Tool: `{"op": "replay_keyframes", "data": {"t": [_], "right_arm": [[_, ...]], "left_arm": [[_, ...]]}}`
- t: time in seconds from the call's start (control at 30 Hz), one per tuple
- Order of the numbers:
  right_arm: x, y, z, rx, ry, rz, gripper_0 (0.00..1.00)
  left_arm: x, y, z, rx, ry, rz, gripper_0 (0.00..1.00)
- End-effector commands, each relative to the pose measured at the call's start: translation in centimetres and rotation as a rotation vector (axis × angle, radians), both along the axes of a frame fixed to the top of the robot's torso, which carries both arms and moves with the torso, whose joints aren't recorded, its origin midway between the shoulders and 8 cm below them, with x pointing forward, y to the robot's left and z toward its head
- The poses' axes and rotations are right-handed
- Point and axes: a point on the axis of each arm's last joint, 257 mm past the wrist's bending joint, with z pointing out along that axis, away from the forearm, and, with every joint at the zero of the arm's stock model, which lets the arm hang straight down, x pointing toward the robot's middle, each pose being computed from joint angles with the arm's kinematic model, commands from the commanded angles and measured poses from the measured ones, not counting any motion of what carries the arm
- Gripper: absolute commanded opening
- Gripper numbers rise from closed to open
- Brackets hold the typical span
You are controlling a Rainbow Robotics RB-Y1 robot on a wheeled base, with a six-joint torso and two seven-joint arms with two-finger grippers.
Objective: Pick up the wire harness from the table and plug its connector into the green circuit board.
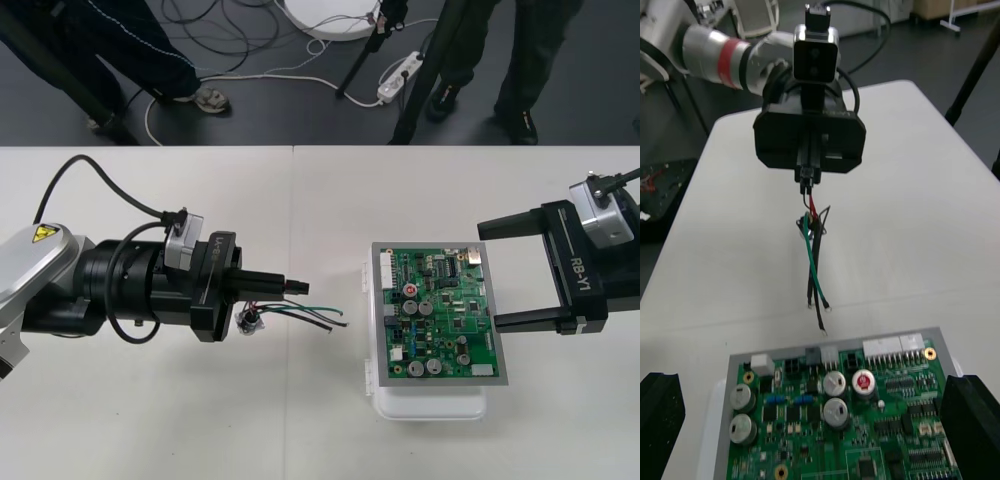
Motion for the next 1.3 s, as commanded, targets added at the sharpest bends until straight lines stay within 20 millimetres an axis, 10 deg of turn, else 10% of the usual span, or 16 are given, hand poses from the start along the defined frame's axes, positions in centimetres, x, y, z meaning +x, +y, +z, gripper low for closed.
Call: {"op": "replay_keyframes", "data": {"t": [0.03,0.7,1.3], "right_arm": [[0.1,-2.1,-1.3,-0.155,-0.001,-0.044,1.0],[-0.1,-12.5,-10.2,-0.73,-0.022,-0.077,1.0],[-0.1,-13.3,-14.5,-0.912,0.006,-0.139,1.0]], "left_arm": [[-1.3,0.3,-1.3,-0.009,-0.106,-0.052,0.0],[-1.4,-2.5,-6.5,0.014,-0.125,-0.074,0.0],[-0.1,-6.0,-7.5,0.043,-0.152,-0.058,0.0]]}}
